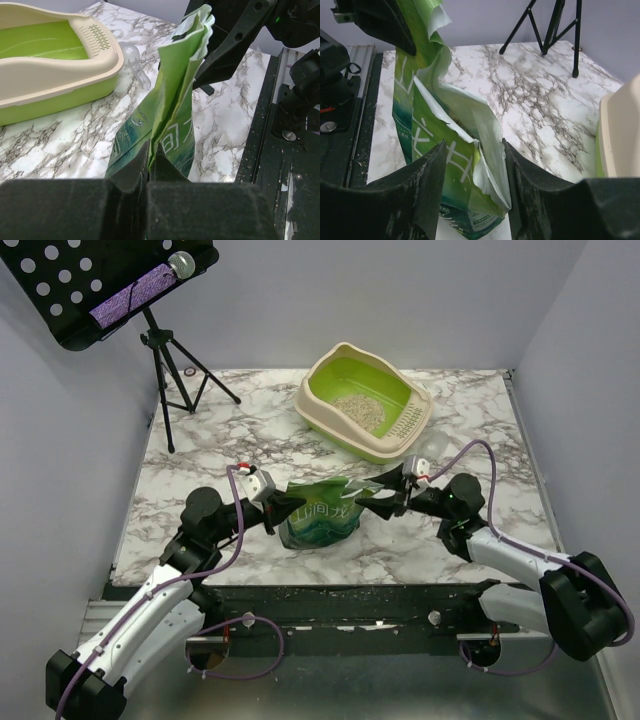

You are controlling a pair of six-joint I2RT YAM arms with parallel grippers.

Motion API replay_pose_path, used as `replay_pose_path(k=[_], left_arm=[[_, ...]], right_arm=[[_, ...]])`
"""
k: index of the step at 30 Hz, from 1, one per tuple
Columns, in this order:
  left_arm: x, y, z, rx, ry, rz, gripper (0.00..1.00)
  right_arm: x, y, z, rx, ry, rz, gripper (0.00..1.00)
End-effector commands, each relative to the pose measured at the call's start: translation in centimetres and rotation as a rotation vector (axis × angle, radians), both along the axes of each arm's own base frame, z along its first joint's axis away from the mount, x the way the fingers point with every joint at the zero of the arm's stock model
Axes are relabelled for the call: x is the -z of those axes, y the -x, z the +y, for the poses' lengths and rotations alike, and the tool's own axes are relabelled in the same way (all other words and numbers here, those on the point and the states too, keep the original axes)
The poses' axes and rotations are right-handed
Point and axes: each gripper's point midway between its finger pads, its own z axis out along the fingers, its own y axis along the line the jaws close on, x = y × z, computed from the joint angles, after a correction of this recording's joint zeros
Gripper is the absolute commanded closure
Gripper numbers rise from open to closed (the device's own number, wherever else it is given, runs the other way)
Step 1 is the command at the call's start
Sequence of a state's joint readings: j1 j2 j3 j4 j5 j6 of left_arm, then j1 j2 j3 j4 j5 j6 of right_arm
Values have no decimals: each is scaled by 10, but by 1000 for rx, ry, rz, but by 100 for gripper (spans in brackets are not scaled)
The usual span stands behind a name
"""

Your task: Fill the litter box with clean litter

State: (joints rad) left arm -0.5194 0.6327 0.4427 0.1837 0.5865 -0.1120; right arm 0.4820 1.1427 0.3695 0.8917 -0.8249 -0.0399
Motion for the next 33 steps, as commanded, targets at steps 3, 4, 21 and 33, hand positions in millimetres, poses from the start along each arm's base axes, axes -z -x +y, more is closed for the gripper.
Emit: replay_pose_path(k=[3,4,21,33], left_arm=[[-17,-2,1,-14,22,-65,100],[-16,-2,1,-14,20,-64,100],[-20,-1,-4,-12,44,98,100],[22,31,9,-113,101,640,100]], right_arm=[[-17,14,3,-88,-100,-30,54],[-16,14,4,-96,-103,-20,57],[-26,26,-22,-86,-206,302,100],[-4,61,-38,32,-68,802,100]])
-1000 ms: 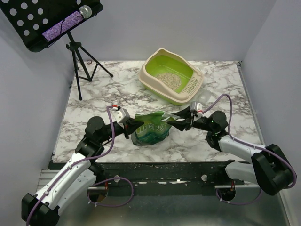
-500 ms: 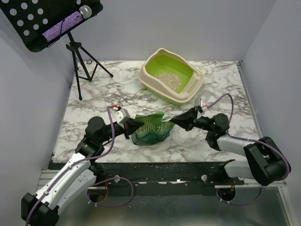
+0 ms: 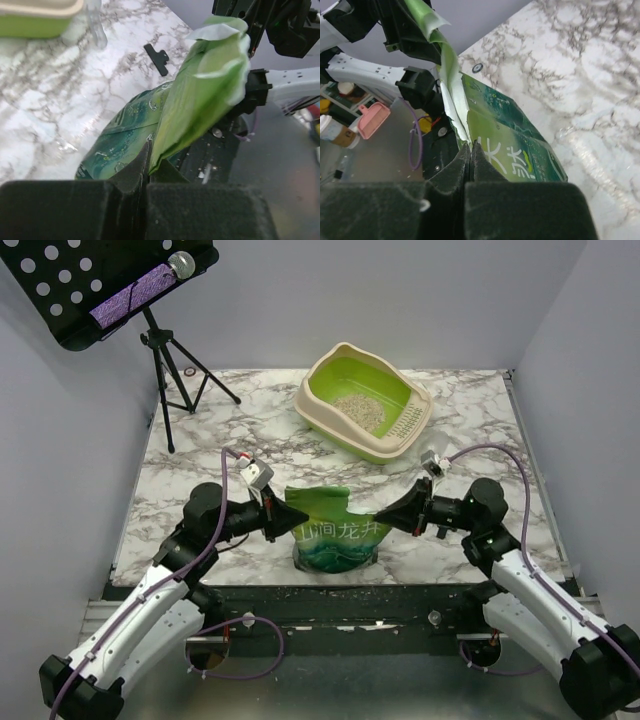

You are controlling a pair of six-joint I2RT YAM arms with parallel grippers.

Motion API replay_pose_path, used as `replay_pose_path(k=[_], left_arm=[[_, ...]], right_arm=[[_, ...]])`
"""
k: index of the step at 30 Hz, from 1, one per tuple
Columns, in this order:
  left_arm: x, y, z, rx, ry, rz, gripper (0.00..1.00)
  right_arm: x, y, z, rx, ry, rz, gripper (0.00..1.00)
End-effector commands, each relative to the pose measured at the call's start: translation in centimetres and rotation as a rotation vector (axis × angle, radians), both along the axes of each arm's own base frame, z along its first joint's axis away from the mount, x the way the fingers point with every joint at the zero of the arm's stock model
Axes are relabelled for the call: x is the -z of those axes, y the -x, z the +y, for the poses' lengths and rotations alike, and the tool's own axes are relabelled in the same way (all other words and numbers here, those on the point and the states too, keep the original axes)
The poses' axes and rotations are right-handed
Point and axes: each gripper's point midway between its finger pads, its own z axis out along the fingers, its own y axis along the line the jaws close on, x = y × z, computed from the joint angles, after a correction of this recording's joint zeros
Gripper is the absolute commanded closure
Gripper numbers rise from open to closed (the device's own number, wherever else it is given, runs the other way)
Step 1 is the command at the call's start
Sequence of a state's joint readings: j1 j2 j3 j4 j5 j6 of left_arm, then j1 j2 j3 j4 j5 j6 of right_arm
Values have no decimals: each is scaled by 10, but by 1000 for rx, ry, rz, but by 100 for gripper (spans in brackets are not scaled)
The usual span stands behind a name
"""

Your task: Fill the litter box with clean litter

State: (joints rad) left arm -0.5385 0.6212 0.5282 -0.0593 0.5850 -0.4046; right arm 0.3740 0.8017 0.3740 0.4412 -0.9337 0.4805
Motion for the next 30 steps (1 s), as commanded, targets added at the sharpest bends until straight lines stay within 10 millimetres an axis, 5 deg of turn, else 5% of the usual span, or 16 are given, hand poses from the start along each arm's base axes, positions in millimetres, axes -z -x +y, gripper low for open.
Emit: replay_pose_path(k=[1,7,22,30], left_arm=[[22,6,12,-126,29,300,100],[55,22,18,-191,39,537,100],[85,103,28,-94,-10,1015,100],[114,123,29,-72,20,1153,100]], right_arm=[[17,11,-7,22,37,251,100],[48,37,-10,-21,72,497,100],[83,99,-22,-72,94,1005,100],[110,112,-27,-4,64,1168,100]])
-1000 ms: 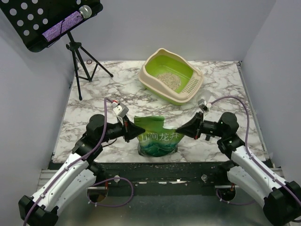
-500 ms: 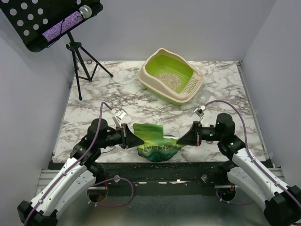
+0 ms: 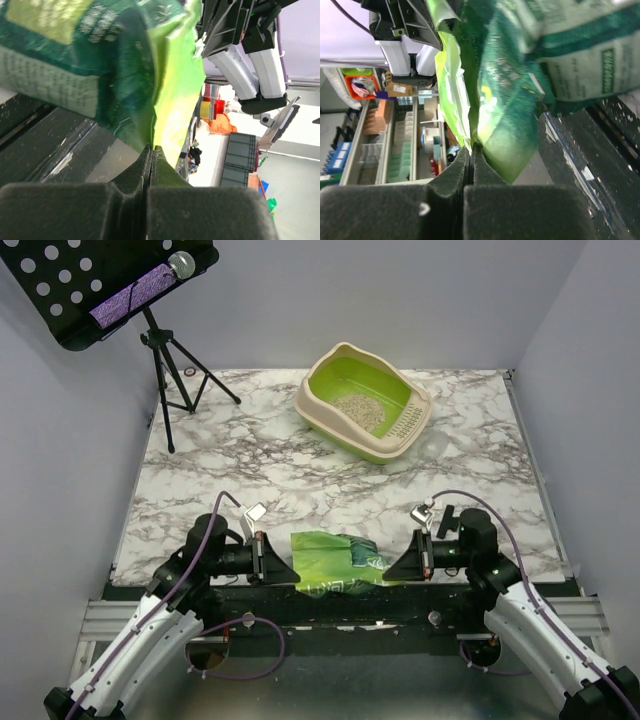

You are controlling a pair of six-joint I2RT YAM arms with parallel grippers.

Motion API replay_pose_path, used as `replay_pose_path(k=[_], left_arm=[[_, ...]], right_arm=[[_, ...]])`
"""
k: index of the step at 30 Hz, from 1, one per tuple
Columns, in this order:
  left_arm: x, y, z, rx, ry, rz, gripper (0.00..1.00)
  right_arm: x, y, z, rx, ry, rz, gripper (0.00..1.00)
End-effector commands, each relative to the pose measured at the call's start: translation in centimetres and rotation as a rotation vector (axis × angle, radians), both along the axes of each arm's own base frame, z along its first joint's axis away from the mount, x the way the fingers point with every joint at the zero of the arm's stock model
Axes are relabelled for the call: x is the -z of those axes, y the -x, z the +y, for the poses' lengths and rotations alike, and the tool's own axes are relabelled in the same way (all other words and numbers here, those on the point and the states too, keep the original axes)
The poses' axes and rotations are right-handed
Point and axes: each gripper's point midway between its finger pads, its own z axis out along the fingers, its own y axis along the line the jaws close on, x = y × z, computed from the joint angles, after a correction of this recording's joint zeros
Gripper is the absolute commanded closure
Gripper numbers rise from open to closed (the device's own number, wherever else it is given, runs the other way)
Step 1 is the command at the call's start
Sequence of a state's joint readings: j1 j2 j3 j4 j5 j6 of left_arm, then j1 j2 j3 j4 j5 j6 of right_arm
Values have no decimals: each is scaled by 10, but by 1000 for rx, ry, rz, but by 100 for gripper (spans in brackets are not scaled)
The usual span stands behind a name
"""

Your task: Fill the litter box with clean litter

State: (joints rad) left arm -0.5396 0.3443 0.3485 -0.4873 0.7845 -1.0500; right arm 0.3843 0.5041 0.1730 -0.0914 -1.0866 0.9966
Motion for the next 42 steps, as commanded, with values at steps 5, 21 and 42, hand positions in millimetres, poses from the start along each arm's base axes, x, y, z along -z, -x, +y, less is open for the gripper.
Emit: replay_pose_path(k=[5,21,42], left_arm=[[53,11,12,-57,-127,252,100],[-31,-1,15,57,-165,-105,100],[-93,-49,-21,351,-235,-841,57]], right_arm=[[33,-3,-8,104,117,193,100],[29,-28,-7,101,208,80,100],[36,-33,-7,104,226,50,99]])
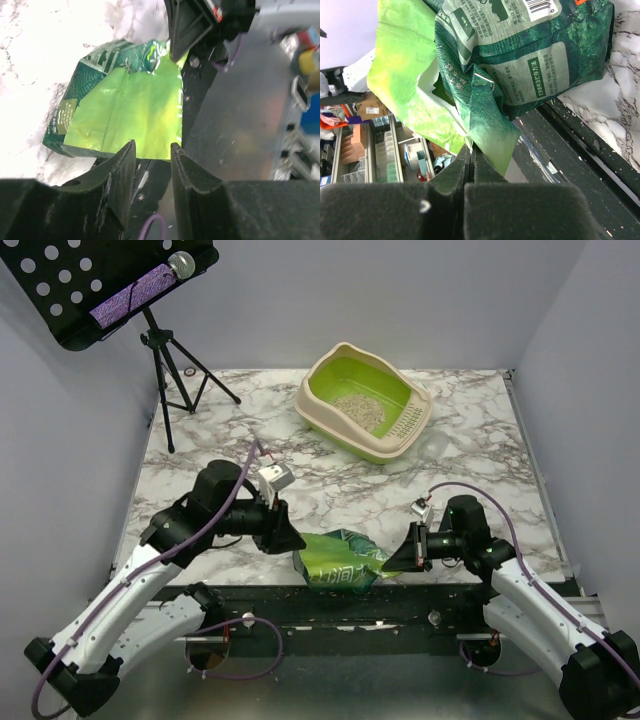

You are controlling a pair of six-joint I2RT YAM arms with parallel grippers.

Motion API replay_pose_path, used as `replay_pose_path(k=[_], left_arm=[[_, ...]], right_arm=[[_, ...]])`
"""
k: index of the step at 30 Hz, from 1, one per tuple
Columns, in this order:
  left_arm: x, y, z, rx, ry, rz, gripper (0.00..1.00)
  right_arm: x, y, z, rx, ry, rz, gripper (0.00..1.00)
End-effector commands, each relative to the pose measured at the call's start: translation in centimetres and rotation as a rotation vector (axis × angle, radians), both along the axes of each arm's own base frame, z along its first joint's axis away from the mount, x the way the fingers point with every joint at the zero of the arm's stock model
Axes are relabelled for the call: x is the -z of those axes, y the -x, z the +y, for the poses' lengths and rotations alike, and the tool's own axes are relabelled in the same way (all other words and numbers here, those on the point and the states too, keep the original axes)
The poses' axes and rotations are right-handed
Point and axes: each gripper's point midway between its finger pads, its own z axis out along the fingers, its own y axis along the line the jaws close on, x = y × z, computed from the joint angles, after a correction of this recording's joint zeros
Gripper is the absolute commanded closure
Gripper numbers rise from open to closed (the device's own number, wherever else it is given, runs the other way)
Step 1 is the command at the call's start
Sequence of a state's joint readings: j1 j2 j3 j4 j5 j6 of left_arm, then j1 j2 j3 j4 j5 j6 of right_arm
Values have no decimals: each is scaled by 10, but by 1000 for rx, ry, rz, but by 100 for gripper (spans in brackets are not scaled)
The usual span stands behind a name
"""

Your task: Fill the litter box with clean litter

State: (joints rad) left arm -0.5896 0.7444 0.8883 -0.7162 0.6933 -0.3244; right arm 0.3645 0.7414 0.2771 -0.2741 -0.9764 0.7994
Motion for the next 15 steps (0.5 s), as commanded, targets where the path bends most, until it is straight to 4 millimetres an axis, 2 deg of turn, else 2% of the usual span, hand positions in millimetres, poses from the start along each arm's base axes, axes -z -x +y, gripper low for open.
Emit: replay_pose_path(k=[1,3,7,11,15], left_arm=[[-17,-6,-18,136,-47,-253,57],[-19,-8,-23,163,-83,-308,55],[-3,-21,-23,186,-238,-496,54],[3,-23,-32,213,-259,-653,49],[27,-17,-41,279,-352,-712,48]], right_arm=[[4,-11,-3,40,40,-40,100],[5,-11,-2,39,42,-37,99],[7,-11,-2,33,43,-36,100],[10,-11,-2,28,45,-29,99],[11,-13,-2,30,49,-27,99]])
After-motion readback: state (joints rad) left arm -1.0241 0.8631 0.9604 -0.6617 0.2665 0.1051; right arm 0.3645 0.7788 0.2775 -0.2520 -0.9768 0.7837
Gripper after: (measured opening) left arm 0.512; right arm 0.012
